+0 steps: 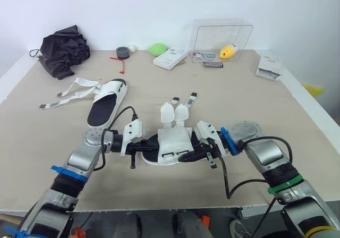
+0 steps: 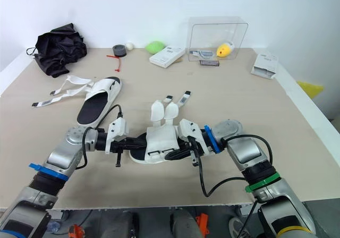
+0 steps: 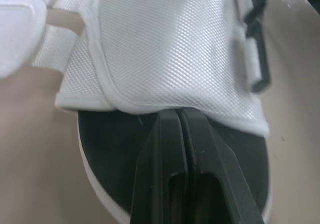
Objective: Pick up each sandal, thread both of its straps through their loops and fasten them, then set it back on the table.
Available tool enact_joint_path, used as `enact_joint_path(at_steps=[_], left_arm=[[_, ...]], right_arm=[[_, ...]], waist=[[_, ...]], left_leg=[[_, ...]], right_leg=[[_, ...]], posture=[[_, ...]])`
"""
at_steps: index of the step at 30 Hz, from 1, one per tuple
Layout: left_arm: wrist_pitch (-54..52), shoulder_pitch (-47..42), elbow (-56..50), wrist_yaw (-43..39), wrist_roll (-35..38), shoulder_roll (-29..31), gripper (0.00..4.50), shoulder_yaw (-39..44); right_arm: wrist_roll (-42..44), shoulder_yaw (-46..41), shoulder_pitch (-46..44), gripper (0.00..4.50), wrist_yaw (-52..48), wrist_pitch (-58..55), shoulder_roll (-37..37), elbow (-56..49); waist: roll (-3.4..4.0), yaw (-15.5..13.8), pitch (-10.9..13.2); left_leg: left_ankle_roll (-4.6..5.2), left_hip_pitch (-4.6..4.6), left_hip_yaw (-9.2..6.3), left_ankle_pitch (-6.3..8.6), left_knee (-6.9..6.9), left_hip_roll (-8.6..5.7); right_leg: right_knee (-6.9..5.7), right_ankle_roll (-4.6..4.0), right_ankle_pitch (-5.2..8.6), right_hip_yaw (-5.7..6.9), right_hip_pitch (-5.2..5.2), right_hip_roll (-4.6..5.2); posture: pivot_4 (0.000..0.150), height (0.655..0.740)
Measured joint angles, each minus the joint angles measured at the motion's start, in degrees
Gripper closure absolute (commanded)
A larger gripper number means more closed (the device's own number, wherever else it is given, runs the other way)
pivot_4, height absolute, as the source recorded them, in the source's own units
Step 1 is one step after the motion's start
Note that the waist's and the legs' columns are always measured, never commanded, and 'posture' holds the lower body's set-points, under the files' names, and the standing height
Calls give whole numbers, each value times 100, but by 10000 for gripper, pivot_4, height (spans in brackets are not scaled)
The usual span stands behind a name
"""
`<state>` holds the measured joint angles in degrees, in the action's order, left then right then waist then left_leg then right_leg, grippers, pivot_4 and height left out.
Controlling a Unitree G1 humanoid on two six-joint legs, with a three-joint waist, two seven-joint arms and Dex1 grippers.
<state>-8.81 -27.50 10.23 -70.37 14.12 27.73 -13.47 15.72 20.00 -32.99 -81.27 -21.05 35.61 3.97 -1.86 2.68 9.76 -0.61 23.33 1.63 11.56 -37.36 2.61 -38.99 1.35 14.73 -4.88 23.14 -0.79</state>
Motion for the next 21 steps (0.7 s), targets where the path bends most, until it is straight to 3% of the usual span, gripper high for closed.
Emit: enact_joint_path(at_steps=[21], left_arm=[[-245,240,31,64,55,-5,43942,-89]], right_arm=[[-25,10,64,45000,108,-265,-43,-111]], waist=[[14,1,-114]], left_leg=[[0,-35,-5,3,42,-5]], right_leg=[[1,-10,29,-5,-17,2]], posture=[[1500,7400]])
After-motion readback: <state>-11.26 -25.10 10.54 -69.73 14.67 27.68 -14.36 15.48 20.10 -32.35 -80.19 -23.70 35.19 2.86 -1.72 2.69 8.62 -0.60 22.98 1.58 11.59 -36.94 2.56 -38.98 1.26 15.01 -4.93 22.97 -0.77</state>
